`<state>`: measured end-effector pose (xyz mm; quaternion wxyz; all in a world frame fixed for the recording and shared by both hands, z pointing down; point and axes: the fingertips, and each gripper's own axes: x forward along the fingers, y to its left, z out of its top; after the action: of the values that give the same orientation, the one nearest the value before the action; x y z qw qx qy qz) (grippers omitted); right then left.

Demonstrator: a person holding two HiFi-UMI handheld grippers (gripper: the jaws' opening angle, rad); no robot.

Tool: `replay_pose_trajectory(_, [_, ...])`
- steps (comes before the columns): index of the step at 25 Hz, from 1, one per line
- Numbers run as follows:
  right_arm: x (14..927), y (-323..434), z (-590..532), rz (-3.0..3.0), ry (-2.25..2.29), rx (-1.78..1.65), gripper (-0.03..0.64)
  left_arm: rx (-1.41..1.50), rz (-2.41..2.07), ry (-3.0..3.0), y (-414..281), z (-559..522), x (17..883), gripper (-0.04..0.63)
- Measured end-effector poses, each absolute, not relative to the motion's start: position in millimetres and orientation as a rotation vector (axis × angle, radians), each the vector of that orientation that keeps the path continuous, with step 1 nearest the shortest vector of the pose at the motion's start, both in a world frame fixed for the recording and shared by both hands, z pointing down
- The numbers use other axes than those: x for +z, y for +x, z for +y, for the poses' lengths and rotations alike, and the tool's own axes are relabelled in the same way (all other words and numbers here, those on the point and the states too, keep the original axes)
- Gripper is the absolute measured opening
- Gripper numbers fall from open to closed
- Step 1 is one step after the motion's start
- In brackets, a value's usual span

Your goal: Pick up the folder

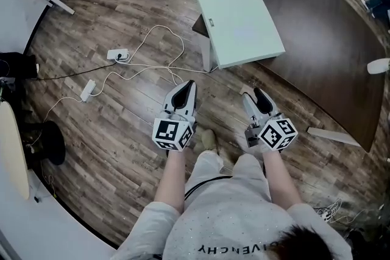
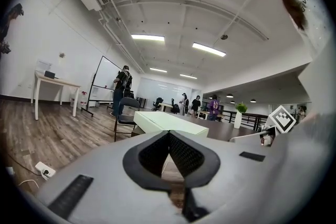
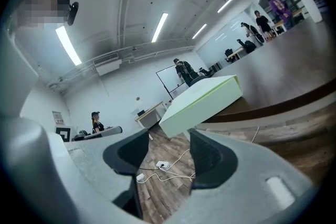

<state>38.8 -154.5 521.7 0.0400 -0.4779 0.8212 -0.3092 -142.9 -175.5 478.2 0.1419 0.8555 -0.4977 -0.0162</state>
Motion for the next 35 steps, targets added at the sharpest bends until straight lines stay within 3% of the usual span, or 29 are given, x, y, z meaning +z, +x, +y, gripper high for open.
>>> replay_pose_trajectory(8, [539,29,-173,2.389,-1.440,-1.038,0.254,-0.044,-1.412,2.471,-143,-189,497,-0.002])
replay_pose_trajectory(35, [568,3,-265,1.978,-1.125,-1.338,0.446,0.001,-1.438,2.412,-144,-245,544,-0.002])
